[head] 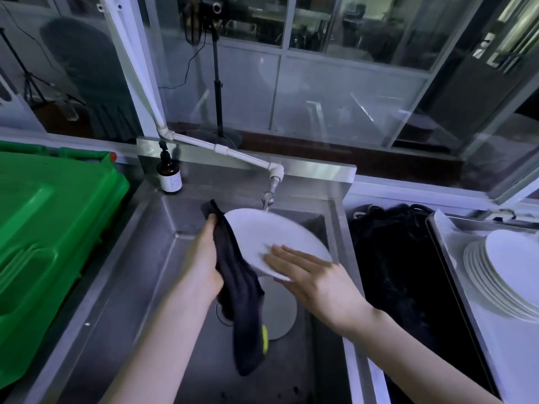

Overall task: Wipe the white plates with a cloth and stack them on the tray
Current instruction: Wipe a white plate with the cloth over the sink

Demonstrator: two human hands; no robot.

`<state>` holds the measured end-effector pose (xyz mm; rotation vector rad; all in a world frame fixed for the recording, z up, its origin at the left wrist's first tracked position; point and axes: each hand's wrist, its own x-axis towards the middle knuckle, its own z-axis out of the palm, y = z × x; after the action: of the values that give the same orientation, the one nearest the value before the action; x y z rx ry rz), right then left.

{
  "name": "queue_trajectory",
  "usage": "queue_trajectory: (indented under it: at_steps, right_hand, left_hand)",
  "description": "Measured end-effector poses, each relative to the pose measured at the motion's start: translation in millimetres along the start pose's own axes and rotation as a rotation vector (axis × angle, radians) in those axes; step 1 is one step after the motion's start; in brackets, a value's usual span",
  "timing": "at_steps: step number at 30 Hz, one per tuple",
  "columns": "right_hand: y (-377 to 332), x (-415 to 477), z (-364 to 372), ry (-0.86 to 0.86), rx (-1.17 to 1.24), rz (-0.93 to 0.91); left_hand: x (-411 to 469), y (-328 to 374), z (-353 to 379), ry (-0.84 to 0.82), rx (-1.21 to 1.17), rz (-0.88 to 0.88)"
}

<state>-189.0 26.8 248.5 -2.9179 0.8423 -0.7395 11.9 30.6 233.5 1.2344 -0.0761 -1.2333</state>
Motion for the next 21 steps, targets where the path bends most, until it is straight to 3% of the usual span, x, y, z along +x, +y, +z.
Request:
queue_trajectory:
  at_steps: [2, 5, 10, 12, 15, 17, 19, 21]
  right_hand:
    - [-13.0, 11.1, -1.0, 0.012, 0.357, 0.250]
    - [-28.3, 22.5, -1.0, 0.089, 0.735, 0.513]
    - [-20.0, 34.1, -4.2, 0.299, 0.992, 0.718]
    - [-12.0, 39.8, -8.2, 0.348, 1.088, 0.760]
    - [-16.6, 40.6, -9.2, 0.369, 1.118, 0.835]
    - [-25.6, 32.7, -4.8, 0.350, 1.056, 0.822]
    - [-29.5, 27.5, -1.5, 0.333, 1.049, 0.808]
    - [-27.0, 29.3, -2.0, 0.351, 1.061, 0.835]
  left_hand:
    - [-10.1, -12.4, 13.5, -0.106, -0.017, -0.034]
    - [-27.3, -35.9, 30.7, -0.244, 0.211, 0.018]
    - [-32.3, -46.5, 37.7, -0.376, 0.594, 0.844]
    - [-34.3, -53.9, 39.8, -0.488, 0.666, 1.048]
    - [-21.4, -48.3, 44.1, -0.490, 0.657, 1.007]
    - [-10.2, -29.9, 46.3, -0.357, 0.668, 0.829]
    - [-5.6, -22.0, 42.5, -0.334, 0.671, 0.696]
    - [-19.5, -27.9, 37.5, -0.370, 0.699, 0.795]
